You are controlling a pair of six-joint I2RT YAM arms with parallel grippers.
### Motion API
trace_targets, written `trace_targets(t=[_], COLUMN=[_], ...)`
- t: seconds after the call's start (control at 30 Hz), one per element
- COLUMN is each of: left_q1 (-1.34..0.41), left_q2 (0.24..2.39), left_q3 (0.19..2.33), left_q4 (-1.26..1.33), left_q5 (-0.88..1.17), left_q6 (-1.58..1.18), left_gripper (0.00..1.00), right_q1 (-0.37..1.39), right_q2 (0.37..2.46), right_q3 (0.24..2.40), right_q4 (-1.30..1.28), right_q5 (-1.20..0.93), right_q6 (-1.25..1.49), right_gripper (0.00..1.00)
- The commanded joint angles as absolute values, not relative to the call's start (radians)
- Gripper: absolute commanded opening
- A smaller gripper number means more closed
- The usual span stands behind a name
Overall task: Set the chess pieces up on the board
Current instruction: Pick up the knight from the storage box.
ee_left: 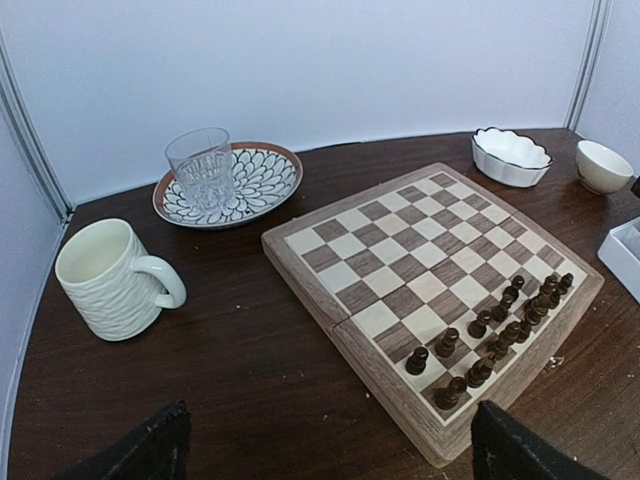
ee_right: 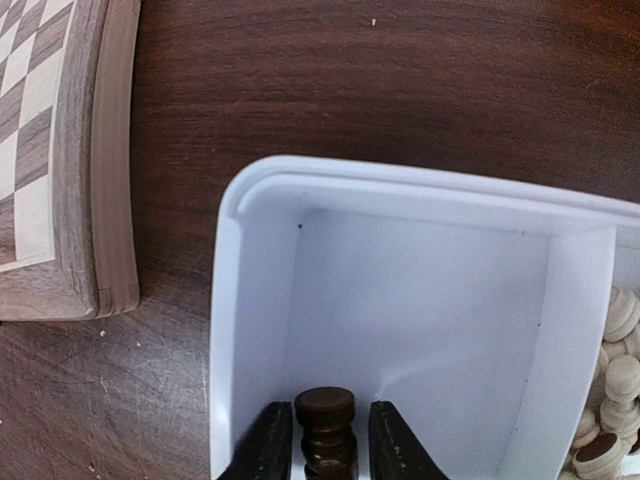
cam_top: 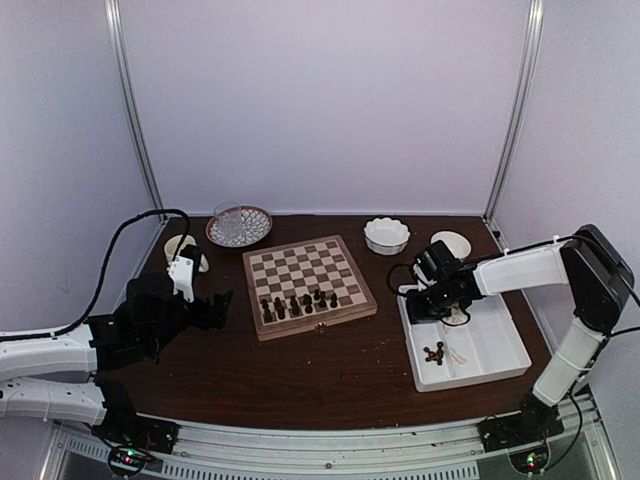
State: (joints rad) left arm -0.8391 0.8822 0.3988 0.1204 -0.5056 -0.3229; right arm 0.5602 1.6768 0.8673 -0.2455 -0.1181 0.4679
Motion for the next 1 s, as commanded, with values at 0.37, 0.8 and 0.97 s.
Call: trace_targets(t=[0.37, 0.8, 0.97], left_q1=[-0.844, -0.846, -0.893], left_q2=[0.895, 0.988, 1.025], left_q3=[0.436, 0.472, 0.434], left_q4=[0.144, 0.241, 0.397], left_q5=[-0.448, -0.025, 0.119], left_q6=[-0.328, -0.248, -0.153], left_gripper=[0.98, 0.94, 0.93], right_q1=[0.577, 0.721, 0.767], right_q2=[1.499, 1.308, 1.326], right_q3=[0.828, 0.731, 0.724], right_q4=[-0.297, -0.066, 0.047], right_q5=[-0.005, -0.179, -0.366], right_q6=[0.423, 0.3, 0.287], right_gripper=[0.17, 0.16, 0.14])
